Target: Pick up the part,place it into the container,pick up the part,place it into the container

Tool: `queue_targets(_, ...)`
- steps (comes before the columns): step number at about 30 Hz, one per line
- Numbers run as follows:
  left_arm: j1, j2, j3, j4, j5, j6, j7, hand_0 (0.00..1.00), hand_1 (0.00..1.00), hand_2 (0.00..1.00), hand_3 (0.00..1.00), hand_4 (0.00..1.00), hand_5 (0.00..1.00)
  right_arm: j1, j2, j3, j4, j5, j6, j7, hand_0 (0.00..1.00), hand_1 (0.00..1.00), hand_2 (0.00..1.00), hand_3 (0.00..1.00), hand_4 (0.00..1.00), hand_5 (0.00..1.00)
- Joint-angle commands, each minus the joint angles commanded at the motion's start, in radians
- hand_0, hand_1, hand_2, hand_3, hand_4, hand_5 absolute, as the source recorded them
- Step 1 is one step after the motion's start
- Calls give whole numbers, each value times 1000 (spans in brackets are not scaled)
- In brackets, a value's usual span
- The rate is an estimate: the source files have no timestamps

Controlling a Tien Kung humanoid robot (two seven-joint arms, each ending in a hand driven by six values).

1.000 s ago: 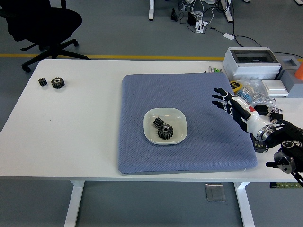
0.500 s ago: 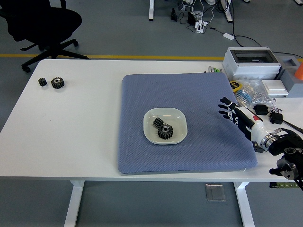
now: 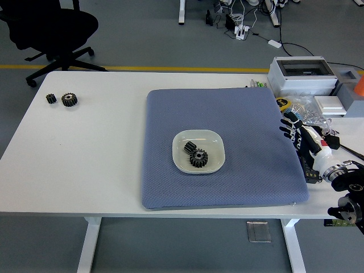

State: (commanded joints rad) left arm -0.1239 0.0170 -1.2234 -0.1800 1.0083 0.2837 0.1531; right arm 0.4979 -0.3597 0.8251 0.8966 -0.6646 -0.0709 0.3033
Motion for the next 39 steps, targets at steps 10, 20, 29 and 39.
queue_targets(10,-4,-2,6,0,-6,0,-1,629,628,659,557,644,568,-109,46,113,45,99,-9,82,975,868,903,893,998,998)
queue_targets(20,-9,-2,3,0,-8,0,-3,630,626,658,557,644,566,-139,77,131,50,144,-69,151,930,831,852,840,998,982)
queue_targets(29,-10,-1,1,0,-10,2,-5,630,626,658,558,645,566,-139,77,130,45,141,-71,152,919,829,850,838,998,976)
queue_targets(39,-11,-2,-2,0,-8,2,-4,630,625,659,558,646,567,-142,75,129,43,138,-71,153,914,826,847,822,998,976)
